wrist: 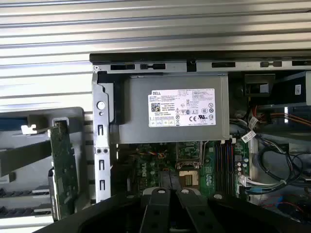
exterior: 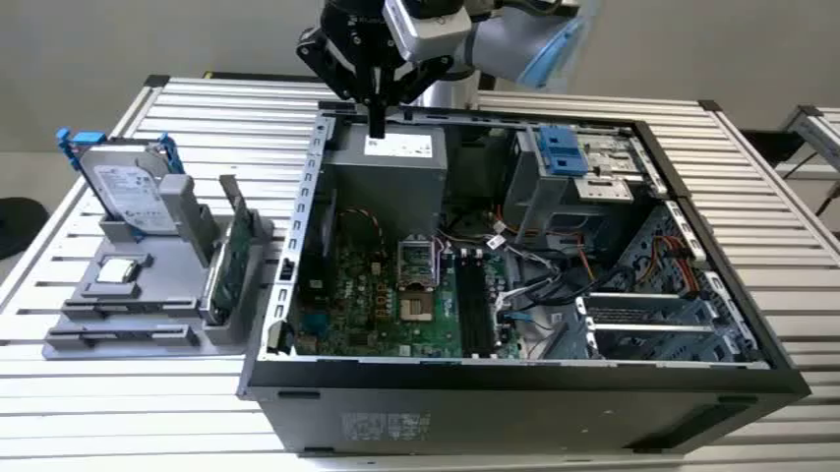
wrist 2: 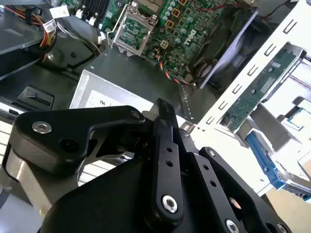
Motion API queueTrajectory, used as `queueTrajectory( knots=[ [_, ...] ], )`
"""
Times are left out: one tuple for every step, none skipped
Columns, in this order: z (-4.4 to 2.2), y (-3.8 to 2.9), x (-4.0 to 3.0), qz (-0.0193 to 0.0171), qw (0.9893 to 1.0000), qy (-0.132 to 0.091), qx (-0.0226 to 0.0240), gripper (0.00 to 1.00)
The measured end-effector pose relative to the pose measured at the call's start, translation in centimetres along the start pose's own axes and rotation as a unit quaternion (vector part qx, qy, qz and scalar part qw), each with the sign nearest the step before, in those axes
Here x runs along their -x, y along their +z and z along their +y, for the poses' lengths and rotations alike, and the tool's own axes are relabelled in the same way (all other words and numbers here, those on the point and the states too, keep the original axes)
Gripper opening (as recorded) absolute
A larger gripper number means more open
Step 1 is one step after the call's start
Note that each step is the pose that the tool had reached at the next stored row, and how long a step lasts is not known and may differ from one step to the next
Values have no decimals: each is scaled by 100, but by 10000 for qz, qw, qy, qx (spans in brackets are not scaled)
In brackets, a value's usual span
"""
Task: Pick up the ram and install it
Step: 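Reach for the ram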
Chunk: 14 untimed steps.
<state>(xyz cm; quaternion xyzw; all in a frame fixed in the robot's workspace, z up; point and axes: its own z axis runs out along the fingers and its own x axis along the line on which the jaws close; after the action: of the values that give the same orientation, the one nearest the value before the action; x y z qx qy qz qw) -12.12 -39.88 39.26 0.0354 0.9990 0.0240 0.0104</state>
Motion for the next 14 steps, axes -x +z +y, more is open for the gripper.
queueTrajectory(
  knots=[
    [0, 0, 0, 0, 10000, 0, 0, 0],
    [0, 0, 0, 0, 10000, 0, 0, 0],
    [0, 0, 0, 0, 10000, 0, 0, 0],
    [0, 0, 0, 0, 10000, 0, 0, 0],
    [0, 0, 0, 0, 10000, 0, 0, 0],
    [0, 0, 0, 0, 10000, 0, 0, 0],
    [0, 0, 0, 0, 10000, 0, 0, 0],
    [0, 0, 0, 0, 10000, 0, 0, 0],
    [0, 0, 0, 0, 10000, 0, 0, 0],
    [0, 0, -2, 0, 10000, 0, 0, 0],
    [0, 0, -5, 0, 10000, 0, 0, 0],
    [-1, 0, -11, 0, 10000, 0, 1, 0],
    [-2, 0, -20, 0, 10000, 0, 0, 0],
    [-2, 0, -30, 0, 10000, 0, 0, 0]
  ],
)
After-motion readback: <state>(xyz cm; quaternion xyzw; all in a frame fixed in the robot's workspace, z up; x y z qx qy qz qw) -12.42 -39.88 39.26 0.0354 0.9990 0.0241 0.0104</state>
